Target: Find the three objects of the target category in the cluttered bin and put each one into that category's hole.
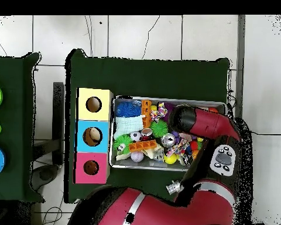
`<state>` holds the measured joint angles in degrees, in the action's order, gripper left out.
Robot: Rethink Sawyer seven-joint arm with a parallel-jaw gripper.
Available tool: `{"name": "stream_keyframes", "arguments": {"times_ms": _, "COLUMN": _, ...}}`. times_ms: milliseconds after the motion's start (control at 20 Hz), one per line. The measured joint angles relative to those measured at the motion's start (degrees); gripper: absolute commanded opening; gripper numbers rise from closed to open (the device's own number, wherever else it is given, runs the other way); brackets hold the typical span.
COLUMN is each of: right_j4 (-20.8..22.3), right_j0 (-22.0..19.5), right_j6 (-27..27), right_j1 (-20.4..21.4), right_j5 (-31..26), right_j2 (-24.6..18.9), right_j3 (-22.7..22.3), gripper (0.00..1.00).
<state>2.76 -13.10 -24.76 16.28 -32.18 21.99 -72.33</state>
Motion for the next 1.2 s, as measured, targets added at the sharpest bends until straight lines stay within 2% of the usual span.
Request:
{"name": "stream_keyframes", "arguments": {"times_ms": 250, "right_j4": 0.11, "right_j0": 1.10, "right_j6": 0.00, "right_j1": -1.51, "right_j5": -1.06, "right_j2": 2.48, "right_j3": 2.53, "gripper": 1.00}}
{"name": "stream_keyframes", "arguments": {"times_ms": 550, "right_j4": 1.29, "right_j0": 1.74, "right_j6": 0.00, "right_j1": -2.20, "right_j5": -3.64, "right_j2": 3.44, "right_j3": 3.94, "gripper": 1.00}}
{"name": "stream_keyframes", "arguments": {"times_ms": 950, "right_j4": 4.86, "right_j0": 1.86, "right_j6": 0.00, "right_j1": -2.36, "right_j5": -12.32, "right_j2": 3.97, "right_j3": 4.04, "gripper": 1.00}}
{"name": "stream_keyframes", "arguments": {"times_ms": 1000, "right_j4": 5.55, "right_j0": 1.81, "right_j6": 0.00, "right_j1": -2.40, "right_j5": -14.90, "right_j2": 3.97, "right_j3": 4.04, "gripper": 1.00}}
{"name": "stream_keyframes", "arguments": {"times_ms": 1200, "right_j4": 6.08, "right_j0": 1.47, "right_j6": 0.00, "right_j1": -2.40, "right_j5": -19.27, "right_j2": 3.91, "right_j3": 3.96, "gripper": 1.00}}
